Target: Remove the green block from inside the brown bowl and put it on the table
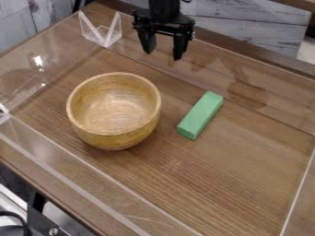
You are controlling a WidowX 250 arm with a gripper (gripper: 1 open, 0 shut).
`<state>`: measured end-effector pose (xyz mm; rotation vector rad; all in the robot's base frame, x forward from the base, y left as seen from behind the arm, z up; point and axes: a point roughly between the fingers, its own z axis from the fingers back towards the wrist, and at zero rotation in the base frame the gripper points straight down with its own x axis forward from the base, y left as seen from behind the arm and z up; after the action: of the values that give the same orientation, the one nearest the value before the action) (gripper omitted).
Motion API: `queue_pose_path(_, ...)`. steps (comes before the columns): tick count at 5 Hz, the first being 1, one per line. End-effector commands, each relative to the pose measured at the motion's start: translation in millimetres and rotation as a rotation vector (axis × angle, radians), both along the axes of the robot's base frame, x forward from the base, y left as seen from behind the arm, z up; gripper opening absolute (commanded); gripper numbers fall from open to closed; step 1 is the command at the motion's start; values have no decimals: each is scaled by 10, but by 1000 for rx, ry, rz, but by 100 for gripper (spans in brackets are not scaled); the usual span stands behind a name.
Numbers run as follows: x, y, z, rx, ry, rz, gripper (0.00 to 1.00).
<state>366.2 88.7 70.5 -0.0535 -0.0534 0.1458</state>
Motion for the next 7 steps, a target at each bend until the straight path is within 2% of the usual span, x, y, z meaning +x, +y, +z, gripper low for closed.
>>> queue_pose_path(1, 65, 19, 285, 16, -95, 21, 100)
queue_pose_path(7, 67, 39, 66, -10, -121, 71, 100)
